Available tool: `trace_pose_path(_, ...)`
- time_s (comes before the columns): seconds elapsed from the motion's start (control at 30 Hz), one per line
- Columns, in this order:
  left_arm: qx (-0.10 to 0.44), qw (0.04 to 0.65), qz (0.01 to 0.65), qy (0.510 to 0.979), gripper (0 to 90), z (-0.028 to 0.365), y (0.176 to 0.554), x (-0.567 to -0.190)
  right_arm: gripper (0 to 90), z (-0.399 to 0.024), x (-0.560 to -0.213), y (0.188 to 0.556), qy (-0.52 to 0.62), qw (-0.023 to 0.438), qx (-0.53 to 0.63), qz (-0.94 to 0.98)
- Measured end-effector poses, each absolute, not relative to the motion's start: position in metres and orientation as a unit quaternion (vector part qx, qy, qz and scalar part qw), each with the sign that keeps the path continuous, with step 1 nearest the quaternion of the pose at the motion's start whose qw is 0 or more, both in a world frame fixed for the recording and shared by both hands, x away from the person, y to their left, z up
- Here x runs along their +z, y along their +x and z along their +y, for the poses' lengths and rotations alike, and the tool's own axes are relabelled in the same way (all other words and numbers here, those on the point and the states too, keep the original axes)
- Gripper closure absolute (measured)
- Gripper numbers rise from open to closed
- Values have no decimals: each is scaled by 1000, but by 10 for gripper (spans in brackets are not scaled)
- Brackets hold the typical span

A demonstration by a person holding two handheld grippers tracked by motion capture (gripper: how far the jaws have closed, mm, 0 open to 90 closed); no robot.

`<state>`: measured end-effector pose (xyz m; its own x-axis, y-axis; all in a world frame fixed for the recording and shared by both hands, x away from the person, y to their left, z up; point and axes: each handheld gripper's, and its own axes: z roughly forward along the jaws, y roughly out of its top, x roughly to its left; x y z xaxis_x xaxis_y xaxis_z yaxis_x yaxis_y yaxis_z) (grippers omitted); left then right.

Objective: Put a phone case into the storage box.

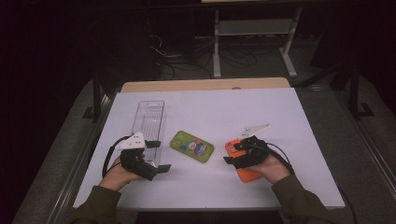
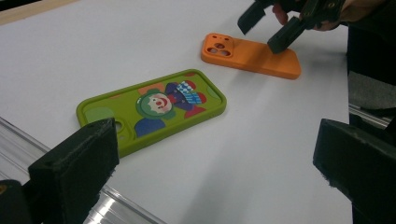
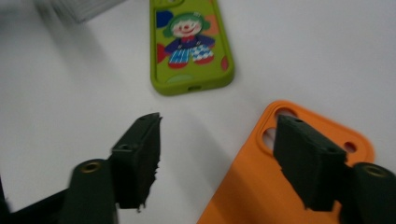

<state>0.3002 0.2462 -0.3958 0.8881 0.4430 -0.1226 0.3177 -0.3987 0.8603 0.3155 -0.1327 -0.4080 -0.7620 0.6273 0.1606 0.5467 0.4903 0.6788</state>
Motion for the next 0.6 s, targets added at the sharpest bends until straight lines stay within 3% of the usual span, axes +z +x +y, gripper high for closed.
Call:
trace_pose_path(0.23, 62, 500, 229, 833, 0, 246, 300, -396, 636, -127, -415, 311, 319, 19, 344, 883)
trace_pose_path(0.6, 62, 500, 230, 833, 0, 246, 300, -396, 884, -123, -423, 304, 304, -2, 303, 903)
